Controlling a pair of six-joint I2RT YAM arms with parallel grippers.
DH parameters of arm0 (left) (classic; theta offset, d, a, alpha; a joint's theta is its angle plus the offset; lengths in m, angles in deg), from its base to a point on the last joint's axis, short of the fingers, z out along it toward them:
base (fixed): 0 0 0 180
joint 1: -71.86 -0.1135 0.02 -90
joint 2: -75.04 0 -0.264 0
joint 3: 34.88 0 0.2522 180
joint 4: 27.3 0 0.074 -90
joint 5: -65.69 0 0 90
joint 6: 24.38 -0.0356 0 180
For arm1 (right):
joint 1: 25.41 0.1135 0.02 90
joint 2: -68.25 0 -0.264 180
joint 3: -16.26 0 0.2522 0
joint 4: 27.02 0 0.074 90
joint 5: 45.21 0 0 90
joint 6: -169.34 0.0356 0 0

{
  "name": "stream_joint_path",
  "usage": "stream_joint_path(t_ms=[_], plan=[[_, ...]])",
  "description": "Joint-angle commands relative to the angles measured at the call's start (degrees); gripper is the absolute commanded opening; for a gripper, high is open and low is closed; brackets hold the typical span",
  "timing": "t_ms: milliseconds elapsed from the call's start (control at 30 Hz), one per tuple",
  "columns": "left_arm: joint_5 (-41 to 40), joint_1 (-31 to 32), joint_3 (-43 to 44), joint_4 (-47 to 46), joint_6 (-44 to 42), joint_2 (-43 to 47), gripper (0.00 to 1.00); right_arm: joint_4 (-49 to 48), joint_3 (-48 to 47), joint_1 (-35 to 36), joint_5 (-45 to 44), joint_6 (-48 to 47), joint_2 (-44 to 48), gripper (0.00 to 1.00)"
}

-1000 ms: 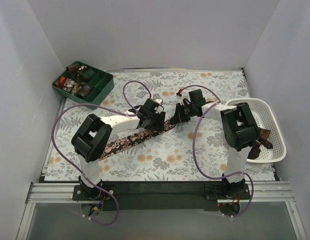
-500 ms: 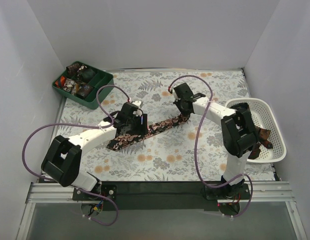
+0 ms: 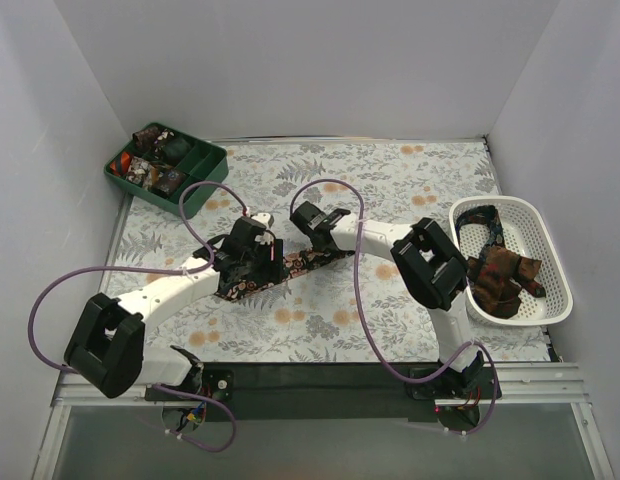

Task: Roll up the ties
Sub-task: Roll the tie

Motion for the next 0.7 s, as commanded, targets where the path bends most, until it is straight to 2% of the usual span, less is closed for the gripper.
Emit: stream_joint_path(t_ms=[0,267,467,567,667], plan=[[-1.92,-0.38,-0.61,0.79,0.12,3.08,0.56,3.35,-2.15,-0.44,6.36,4.48,0.46,0.25],[-1.14,-0.38,1.58,1.05,-0.5,3.17,0.56,5.19,-4.69,-1.23,15.59,6.77,4.22,0.47],[2.2,-0.3,6.41,0.35,0.2,-0.87,0.57,6.87,-7.77,-3.25,20.78,7.56,10.46,0.57],[4.05,0.14,9.92,-0.7,0.99,-4.46,0.58,6.87,-7.69,-6.14,25.25,8.79,14.15,0.62],[5.98,1.54,15.1,-1.67,1.79,-9.11,0.59,6.43,-6.29,-13.5,31.58,11.06,17.23,0.63]])
